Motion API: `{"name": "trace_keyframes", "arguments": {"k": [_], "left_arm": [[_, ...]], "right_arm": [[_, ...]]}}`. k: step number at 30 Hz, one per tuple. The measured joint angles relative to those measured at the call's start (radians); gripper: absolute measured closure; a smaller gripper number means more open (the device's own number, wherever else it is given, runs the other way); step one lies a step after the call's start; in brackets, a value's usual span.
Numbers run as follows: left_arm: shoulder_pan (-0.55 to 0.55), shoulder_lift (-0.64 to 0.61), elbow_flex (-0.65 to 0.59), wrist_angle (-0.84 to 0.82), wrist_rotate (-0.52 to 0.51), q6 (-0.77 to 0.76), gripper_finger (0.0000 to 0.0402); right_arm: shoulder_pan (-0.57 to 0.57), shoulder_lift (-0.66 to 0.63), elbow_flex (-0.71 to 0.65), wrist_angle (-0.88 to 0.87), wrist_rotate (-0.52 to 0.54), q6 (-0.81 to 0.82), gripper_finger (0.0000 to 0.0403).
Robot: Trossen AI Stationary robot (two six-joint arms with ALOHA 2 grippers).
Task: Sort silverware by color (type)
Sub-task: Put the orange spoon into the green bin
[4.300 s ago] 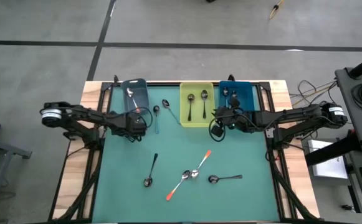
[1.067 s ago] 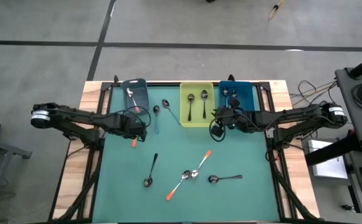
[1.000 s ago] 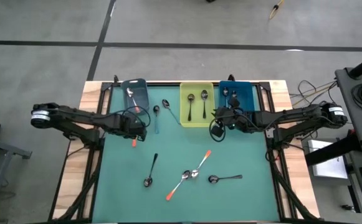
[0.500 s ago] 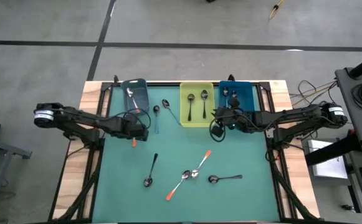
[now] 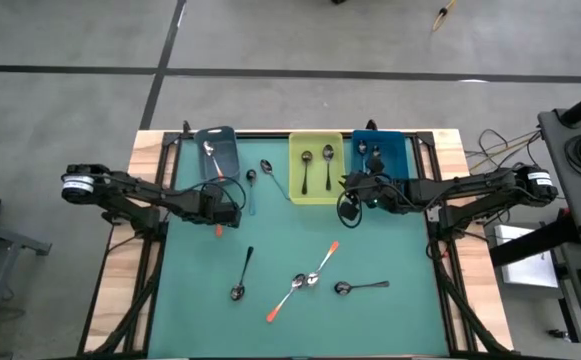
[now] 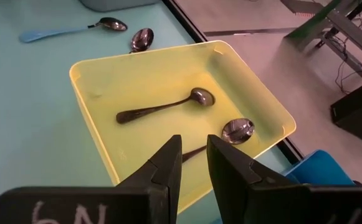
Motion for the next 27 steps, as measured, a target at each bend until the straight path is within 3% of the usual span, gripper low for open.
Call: {"name": "trace_keyframes", "arguments": {"k": [8, 16, 20, 27], "left_arm": [[-0.014, 0.0, -0.002, 0.007, -0.005, -0.043, 0.0393], [-0.051, -0.014, 0.022, -0.022, 0.001, -0.074, 0.04], [-0.076, -0.035, 0.079, -0.087, 0.079, -0.073, 0.0401], [-0.115, -0.061, 0.209, -0.239, 0.09, -0.051, 0.0401]], "right_arm": [[0.0, 0.0, -0.003, 0.004, 0.0, 0.006, 0.0335], [0.0, 0.0, -0.005, 0.003, 0.0, -0.004, 0.0335], [0.0, 0.0, -0.009, -0.004, 0.0, -0.006, 0.0335], [0.0, 0.0, -0.011, -0.003, 0.0, -0.008, 0.0335]]}}
